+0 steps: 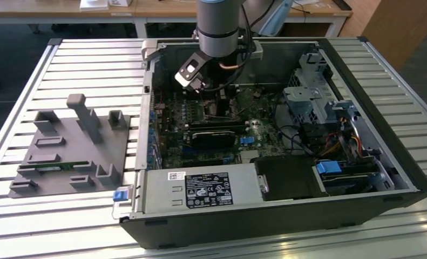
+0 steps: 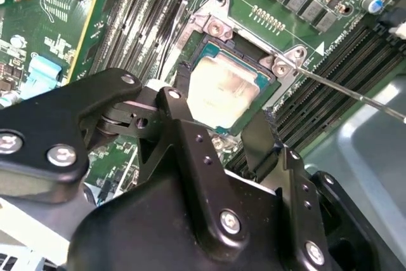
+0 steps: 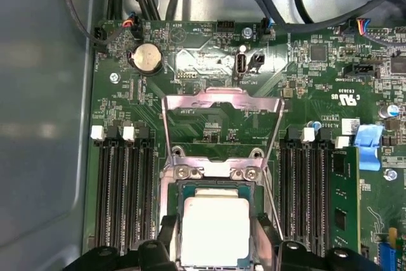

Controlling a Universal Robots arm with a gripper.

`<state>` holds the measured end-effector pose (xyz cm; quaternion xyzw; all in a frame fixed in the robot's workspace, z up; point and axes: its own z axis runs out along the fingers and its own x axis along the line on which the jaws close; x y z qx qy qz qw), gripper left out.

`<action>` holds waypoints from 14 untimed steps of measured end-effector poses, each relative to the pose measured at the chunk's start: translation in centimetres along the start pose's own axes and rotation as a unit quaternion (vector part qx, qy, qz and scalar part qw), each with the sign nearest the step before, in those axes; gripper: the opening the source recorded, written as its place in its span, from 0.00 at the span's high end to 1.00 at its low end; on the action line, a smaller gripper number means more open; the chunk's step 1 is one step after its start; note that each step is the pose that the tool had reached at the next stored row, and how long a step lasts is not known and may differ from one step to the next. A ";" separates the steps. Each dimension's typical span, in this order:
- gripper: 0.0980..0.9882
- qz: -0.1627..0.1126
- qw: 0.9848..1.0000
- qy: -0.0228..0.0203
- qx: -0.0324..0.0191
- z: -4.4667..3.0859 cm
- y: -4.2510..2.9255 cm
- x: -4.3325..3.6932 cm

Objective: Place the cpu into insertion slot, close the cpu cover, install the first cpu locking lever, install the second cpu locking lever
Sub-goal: 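Place the cpu into insertion slot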

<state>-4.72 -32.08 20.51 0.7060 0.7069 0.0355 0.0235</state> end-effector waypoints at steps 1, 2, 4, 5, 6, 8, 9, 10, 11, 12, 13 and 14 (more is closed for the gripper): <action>0.45 0.000 1.000 0.000 0.002 -0.01 0.05 0.00; 0.52 0.000 1.000 0.000 0.003 -0.02 0.10 -0.01; 0.59 0.000 1.000 0.000 0.005 -0.05 0.19 -0.01; 0.66 0.000 1.000 0.000 0.006 -0.07 0.21 -0.01; 0.72 0.000 1.000 0.000 0.007 -0.08 0.25 0.00; 0.79 0.000 1.000 0.000 0.008 -0.13 0.30 0.00; 0.85 0.000 1.000 0.000 0.009 -0.16 0.33 0.00; 0.85 0.000 1.000 0.000 0.010 -0.21 0.35 0.00; 0.92 0.000 1.000 0.000 0.011 -0.26 0.37 0.00; 0.92 0.000 1.000 0.000 0.011 -0.32 0.37 0.00; 0.99 0.000 1.000 0.000 0.011 -0.37 0.38 0.00; 0.99 0.000 1.000 0.000 0.012 -0.41 0.39 0.00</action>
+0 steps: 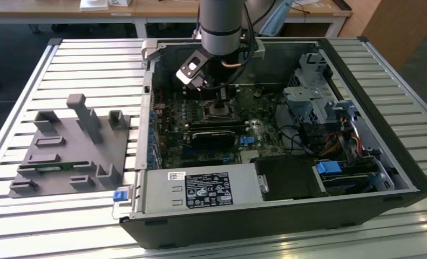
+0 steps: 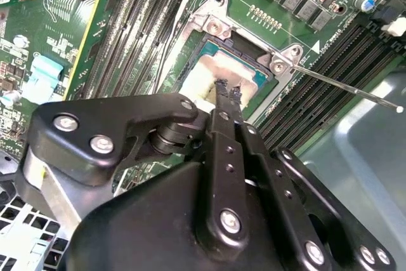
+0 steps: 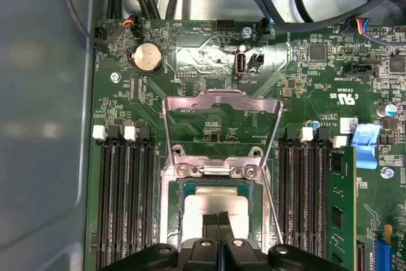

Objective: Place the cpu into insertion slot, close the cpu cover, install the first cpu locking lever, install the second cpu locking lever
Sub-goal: 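Place the cpu into insertion slot, then close the cpu cover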

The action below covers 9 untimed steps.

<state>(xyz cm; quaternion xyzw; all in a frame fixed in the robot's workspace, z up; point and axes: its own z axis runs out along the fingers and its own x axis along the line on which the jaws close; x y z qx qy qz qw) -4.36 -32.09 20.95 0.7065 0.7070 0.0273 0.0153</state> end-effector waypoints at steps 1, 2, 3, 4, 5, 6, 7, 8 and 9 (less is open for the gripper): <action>0.99 0.000 1.000 0.000 0.000 -0.04 0.00 0.00; 0.99 0.000 1.000 0.000 0.000 -0.07 0.00 0.00; 0.99 0.000 1.000 0.000 0.000 -0.11 0.01 0.00; 0.99 0.000 1.000 0.000 0.000 -0.13 0.01 0.00; 0.99 0.000 1.000 0.000 0.001 -0.14 0.01 0.00; 0.99 0.000 1.000 0.000 0.001 -0.16 0.01 0.00; 0.99 0.000 1.000 0.000 0.001 -0.20 0.02 0.00; 0.99 0.000 1.000 0.000 0.002 -0.23 0.02 0.00; 0.99 0.000 1.000 0.000 0.002 -0.27 0.02 0.00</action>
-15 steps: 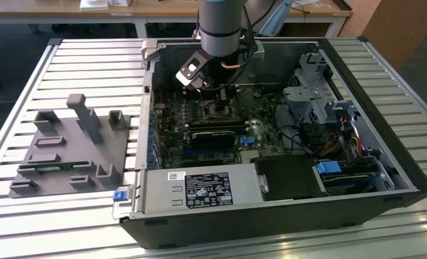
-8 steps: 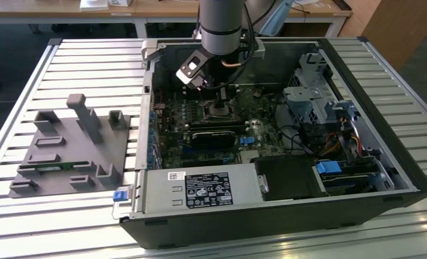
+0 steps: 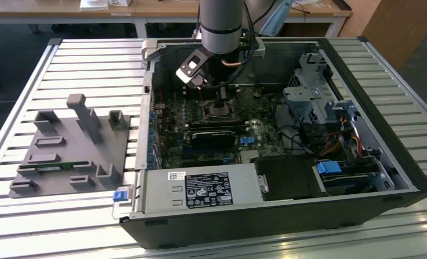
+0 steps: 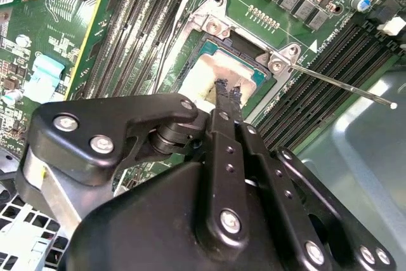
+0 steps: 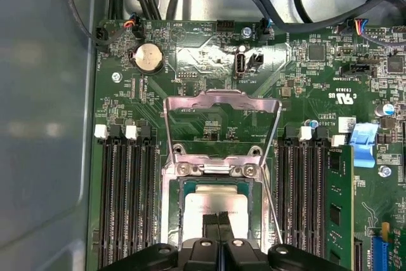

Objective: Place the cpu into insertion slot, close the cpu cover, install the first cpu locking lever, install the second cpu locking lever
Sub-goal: 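Close the cpu cover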

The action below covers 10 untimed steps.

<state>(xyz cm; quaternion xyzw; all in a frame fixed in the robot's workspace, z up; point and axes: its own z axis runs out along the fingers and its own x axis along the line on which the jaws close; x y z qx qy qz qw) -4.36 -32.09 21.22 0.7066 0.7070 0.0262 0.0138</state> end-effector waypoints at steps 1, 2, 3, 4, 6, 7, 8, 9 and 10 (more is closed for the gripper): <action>0.99 0.000 1.000 0.000 0.000 -0.05 0.00 0.00; 0.99 0.000 1.000 0.000 0.000 -0.10 0.01 0.00; 0.99 0.000 1.000 0.000 0.000 -0.16 0.01 0.01; 0.99 0.000 1.000 0.000 0.000 -0.25 0.02 0.01; 0.99 0.000 1.000 0.000 0.000 -0.43 0.03 0.01; 0.99 0.000 1.000 0.000 0.000 -0.53 0.04 0.01; 0.99 0.000 1.000 0.000 0.001 -0.61 0.05 0.01; 0.99 0.000 1.000 0.000 0.001 -0.68 0.06 0.01; 0.99 0.000 1.000 0.000 0.001 -0.75 0.09 0.01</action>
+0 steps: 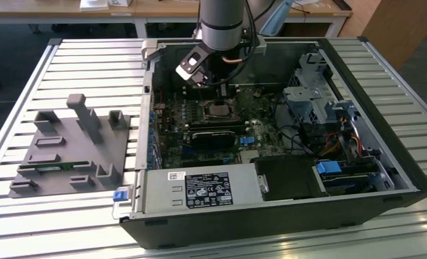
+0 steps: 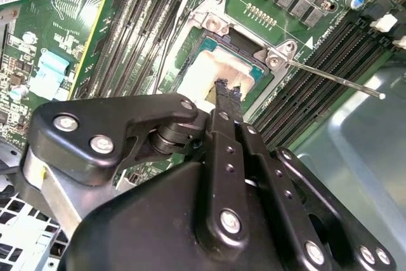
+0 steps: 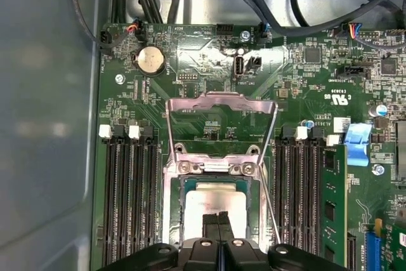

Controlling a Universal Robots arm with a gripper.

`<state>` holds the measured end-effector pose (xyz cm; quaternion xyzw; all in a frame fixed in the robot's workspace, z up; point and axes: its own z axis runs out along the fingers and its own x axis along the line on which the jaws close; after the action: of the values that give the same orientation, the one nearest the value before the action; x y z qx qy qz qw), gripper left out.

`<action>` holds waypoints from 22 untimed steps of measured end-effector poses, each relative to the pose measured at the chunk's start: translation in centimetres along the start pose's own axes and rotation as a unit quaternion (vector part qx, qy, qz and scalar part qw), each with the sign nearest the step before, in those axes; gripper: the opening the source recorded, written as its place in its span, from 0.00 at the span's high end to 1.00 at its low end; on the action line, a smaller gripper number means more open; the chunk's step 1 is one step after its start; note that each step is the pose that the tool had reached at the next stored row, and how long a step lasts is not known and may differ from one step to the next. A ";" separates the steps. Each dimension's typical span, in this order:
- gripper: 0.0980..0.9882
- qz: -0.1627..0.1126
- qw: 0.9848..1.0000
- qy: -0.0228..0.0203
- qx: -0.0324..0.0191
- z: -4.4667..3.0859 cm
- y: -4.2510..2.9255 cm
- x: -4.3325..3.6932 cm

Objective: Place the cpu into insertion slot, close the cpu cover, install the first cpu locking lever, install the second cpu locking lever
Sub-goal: 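Close the cpu cover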

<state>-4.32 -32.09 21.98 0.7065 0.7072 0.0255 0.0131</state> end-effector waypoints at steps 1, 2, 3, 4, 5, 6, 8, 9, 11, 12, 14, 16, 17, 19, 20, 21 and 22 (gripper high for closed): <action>0.99 0.000 1.000 0.000 0.000 -0.07 0.01 0.00; 0.99 0.000 1.000 0.000 0.000 -0.11 0.01 0.00; 0.99 0.000 1.000 0.000 0.000 -0.14 0.01 0.01; 0.99 0.000 1.000 0.000 0.000 -0.23 0.02 0.01; 0.99 0.000 1.000 0.000 0.000 -0.31 0.03 0.01; 0.99 0.000 1.000 0.000 0.000 -0.38 0.03 0.01; 0.99 0.000 1.000 0.000 0.000 -0.58 0.04 0.01; 0.99 0.001 1.000 0.000 0.000 -0.75 0.05 0.02; 0.99 0.001 1.000 0.000 0.000 -1.24 0.08 0.02; 0.99 0.001 1.000 0.000 0.000 -1.46 0.09 0.03; 0.99 0.001 1.000 0.000 0.000 -1.62 0.10 0.03; 0.99 0.000 1.000 0.000 0.000 -1.63 0.11 -0.05; 0.99 0.000 1.000 0.000 0.000 -1.63 0.11 -0.16; 0.99 0.001 1.000 0.000 0.000 -1.64 0.10 -0.43; 0.99 0.001 1.000 0.000 0.000 -1.64 0.10 -0.65; 0.99 0.001 1.000 0.000 0.000 -1.63 0.10 -0.81; 0.99 0.001 1.000 0.000 0.000 -1.63 0.11 -0.91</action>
<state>-4.29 -33.03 23.60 0.7069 0.7068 0.0253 0.0128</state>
